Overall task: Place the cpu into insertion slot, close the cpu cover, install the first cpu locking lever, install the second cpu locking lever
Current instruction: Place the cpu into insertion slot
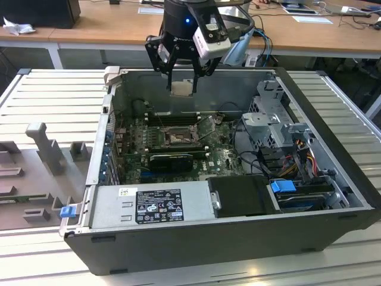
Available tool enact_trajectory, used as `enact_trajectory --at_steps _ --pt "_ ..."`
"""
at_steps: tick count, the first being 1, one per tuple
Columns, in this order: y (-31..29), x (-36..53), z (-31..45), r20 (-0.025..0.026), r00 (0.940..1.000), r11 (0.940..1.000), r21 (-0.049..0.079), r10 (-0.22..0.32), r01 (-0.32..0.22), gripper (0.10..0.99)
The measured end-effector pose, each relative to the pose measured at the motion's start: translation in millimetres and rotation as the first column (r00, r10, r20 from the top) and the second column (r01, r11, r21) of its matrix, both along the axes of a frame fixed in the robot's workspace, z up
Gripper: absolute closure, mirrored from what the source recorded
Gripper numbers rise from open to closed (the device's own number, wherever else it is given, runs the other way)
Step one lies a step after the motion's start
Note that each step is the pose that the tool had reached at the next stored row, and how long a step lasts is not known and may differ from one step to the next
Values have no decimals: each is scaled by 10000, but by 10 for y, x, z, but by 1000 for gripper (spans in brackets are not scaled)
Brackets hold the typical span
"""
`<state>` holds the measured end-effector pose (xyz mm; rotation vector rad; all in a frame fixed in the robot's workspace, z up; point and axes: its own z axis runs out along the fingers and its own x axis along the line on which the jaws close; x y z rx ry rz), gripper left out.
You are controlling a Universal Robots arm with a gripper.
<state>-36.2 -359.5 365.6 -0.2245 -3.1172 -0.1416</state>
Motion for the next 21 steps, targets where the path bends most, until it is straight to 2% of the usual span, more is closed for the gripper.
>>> enact_trajectory --at_steps 5,21 --pt "0 0 -1 0 9996 9996 0 -298 298 561" --pt "0 0 -2 0 9969 9969 0 -781 781 561"
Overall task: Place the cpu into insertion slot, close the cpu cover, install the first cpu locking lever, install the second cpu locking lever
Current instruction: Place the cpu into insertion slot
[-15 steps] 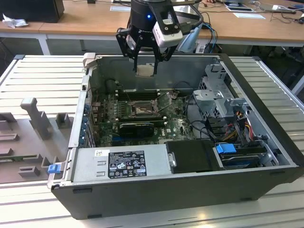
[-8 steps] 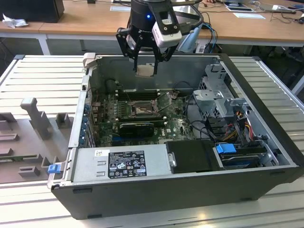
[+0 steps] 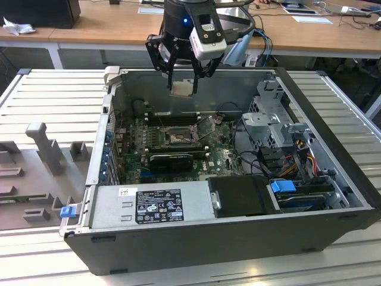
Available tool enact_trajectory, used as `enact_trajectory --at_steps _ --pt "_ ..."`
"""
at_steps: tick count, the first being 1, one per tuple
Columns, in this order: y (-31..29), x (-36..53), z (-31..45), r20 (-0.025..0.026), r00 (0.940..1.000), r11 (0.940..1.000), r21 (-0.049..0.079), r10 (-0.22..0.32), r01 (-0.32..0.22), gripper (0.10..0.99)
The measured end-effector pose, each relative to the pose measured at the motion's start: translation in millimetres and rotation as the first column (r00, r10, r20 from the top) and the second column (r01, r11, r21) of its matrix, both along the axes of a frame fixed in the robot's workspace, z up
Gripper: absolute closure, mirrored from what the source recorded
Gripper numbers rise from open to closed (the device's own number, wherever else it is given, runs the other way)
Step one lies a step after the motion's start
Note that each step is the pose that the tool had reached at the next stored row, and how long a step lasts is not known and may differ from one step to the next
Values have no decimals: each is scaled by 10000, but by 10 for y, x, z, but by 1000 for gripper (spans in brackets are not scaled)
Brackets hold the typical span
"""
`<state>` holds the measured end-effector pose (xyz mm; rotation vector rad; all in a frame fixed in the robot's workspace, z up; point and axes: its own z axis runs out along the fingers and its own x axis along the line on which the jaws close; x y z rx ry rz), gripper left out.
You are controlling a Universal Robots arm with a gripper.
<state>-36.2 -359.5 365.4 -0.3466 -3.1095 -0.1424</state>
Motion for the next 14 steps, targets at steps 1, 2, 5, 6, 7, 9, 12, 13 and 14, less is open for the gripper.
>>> enact_trajectory --at_steps 1,2,5,6,7,9,12,13,14 --pt "0 0 0 0 10000 10000 0 -26 26 561" --pt "0 0 0 0 10000 10000 0 -61 61 561" --pt "0 0 0 0 9999 9999 0 -139 139 561" --pt "0 0 -1 0 9999 9999 0 -162 162 561" --pt "0 0 -1 0 9998 9998 1 -197 197 561" --pt "0 0 -1 0 9996 9996 0 -273 273 561" --pt "0 0 -1 0 9994 9994 0 -360 360 561" --pt "0 0 -1 0 9993 9993 0 -385 385 561" --pt "0 0 -1 0 9991 9991 0 -413 413 561"
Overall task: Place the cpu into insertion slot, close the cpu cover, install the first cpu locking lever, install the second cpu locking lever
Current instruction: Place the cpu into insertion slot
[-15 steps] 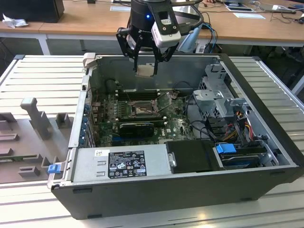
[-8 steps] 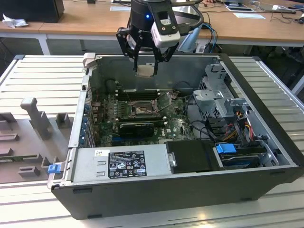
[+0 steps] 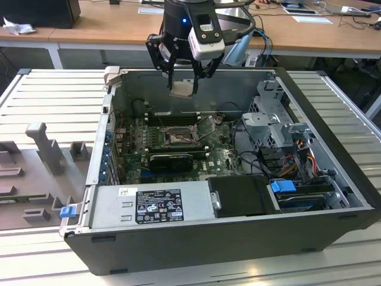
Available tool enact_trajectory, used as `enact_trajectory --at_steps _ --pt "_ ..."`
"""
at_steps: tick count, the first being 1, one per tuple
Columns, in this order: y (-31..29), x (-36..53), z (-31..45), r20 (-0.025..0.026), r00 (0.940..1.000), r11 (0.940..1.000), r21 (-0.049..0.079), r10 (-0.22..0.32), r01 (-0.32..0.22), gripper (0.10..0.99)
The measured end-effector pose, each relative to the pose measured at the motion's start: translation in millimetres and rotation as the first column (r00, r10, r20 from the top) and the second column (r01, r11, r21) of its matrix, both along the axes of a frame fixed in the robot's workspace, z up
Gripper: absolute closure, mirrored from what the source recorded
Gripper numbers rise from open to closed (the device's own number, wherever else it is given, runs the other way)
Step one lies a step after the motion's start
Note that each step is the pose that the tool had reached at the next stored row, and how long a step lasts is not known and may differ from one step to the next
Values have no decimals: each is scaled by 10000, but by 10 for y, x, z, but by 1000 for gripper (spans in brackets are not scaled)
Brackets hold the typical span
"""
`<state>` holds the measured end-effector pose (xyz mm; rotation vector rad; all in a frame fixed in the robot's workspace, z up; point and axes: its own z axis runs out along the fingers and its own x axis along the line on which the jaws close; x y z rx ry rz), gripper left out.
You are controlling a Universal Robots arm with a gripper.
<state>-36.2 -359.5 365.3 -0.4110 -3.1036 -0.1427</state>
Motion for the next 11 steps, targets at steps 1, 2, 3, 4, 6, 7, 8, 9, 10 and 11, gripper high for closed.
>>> enact_trajectory --at_steps 1,2,3,4,6,7,8,9,10,11 --pt "0 0 0 0 10000 10000 0 -46 46 561" --pt "0 0 0 0 10000 10000 0 -90 90 561" --pt "0 0 0 0 9999 9999 0 -130 130 561" --pt "0 0 0 0 9999 9999 0 -169 169 561" --pt "0 0 -1 0 9998 9998 0 -216 216 561" --pt "0 0 -1 0 9997 9997 0 -253 253 561" --pt "0 0 -1 0 9996 9996 0 -296 296 561" --pt "0 0 -1 0 9995 9995 1 -325 325 561" --pt "0 0 -1 0 9994 9994 0 -346 346 561" --pt "0 0 -1 0 9993 9993 0 -379 379 561"
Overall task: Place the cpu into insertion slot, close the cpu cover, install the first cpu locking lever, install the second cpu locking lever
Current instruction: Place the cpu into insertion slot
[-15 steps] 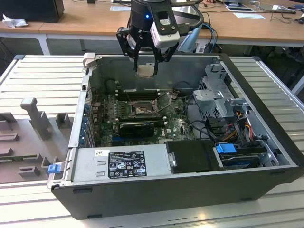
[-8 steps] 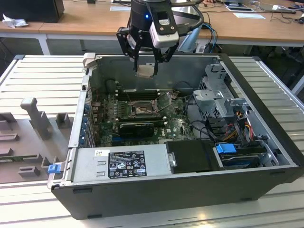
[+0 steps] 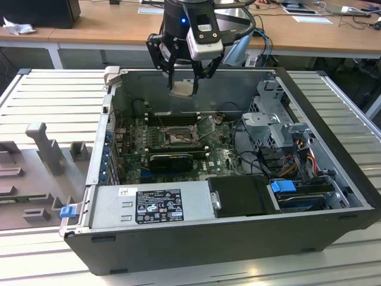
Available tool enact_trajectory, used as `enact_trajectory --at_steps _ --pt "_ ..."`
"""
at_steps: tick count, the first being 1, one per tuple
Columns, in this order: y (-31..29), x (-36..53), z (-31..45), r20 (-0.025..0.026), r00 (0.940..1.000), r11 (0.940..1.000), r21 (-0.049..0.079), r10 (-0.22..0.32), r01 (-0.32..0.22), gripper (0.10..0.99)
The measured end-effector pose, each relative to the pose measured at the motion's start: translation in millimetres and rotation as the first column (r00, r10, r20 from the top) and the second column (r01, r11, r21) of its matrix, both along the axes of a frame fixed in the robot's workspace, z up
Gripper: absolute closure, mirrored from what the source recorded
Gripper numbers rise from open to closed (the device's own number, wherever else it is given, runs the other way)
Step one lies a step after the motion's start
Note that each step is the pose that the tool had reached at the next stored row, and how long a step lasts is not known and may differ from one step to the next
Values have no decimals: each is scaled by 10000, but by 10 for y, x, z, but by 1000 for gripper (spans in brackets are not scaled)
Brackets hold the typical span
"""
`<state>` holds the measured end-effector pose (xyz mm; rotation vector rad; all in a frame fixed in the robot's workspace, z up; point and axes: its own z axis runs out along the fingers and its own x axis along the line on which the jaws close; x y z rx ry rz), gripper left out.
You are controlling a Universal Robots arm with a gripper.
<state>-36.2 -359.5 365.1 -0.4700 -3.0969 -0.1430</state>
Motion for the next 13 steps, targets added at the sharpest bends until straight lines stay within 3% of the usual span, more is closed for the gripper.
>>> enact_trajectory --at_steps 13 --pt "0 0 -2 0 9994 9994 0 -338 338 561"
